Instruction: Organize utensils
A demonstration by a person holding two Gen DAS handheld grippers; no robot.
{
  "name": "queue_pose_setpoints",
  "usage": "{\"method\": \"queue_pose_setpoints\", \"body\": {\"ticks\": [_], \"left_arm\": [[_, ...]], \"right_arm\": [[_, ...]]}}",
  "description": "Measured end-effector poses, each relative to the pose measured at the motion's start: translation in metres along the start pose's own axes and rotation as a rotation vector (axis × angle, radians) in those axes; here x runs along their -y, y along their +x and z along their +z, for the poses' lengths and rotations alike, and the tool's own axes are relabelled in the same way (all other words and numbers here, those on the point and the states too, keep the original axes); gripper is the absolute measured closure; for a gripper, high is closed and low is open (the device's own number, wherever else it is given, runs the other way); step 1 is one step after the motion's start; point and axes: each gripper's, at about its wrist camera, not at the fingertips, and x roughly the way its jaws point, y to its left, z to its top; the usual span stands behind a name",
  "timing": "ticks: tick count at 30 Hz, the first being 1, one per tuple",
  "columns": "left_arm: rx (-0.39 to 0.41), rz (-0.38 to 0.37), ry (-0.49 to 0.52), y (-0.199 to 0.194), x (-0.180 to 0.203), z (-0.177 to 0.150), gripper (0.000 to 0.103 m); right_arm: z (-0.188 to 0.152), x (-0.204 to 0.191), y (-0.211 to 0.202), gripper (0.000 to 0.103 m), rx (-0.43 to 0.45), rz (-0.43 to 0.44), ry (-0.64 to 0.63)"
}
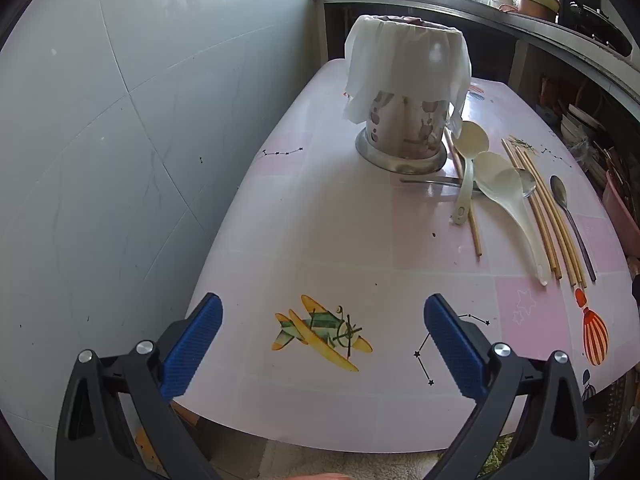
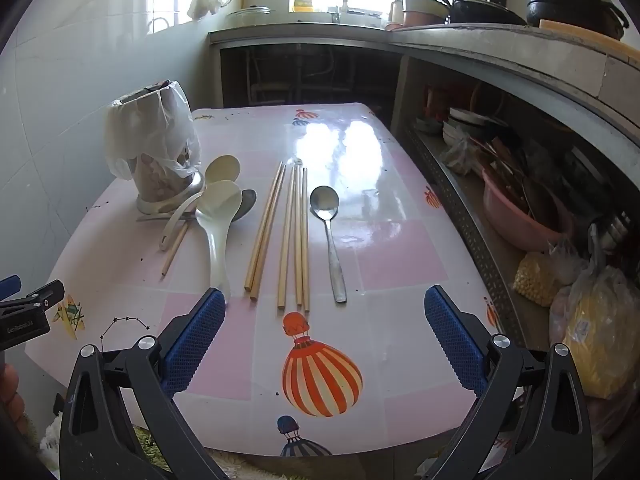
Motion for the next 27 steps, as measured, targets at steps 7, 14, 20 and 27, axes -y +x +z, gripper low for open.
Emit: {"method": "queue_pose_setpoints", "body": {"ticks": [7, 14, 20, 27], "left_arm": [[-0.004, 0.002, 0.000, 0.0003, 0.0001, -0.0001, 0.004], [-0.007, 0.002, 0.002, 0.0023, -0.0018, 0.0014, 0.004], [-0.006, 0.001, 0.000, 0.0026, -0.0015, 0.0009, 0.004], [-0.005, 0.001, 0.001, 0.0008, -0.0029, 0.0006, 0.004]], "right_arm": [[0.0001, -0.0012, 0.0007, 0.008, 0.001, 0.002, -0.001], [-0.0009, -0.0002, 0.0018, 0.008, -0.001, 0.005, 0.003], [0.0029, -0.0031, 0.0022, 0.008, 0.002, 0.005, 0.003], [-0.0011, -0.0010, 0.0018, 0.008, 0.003, 0.003, 0.003]]}}
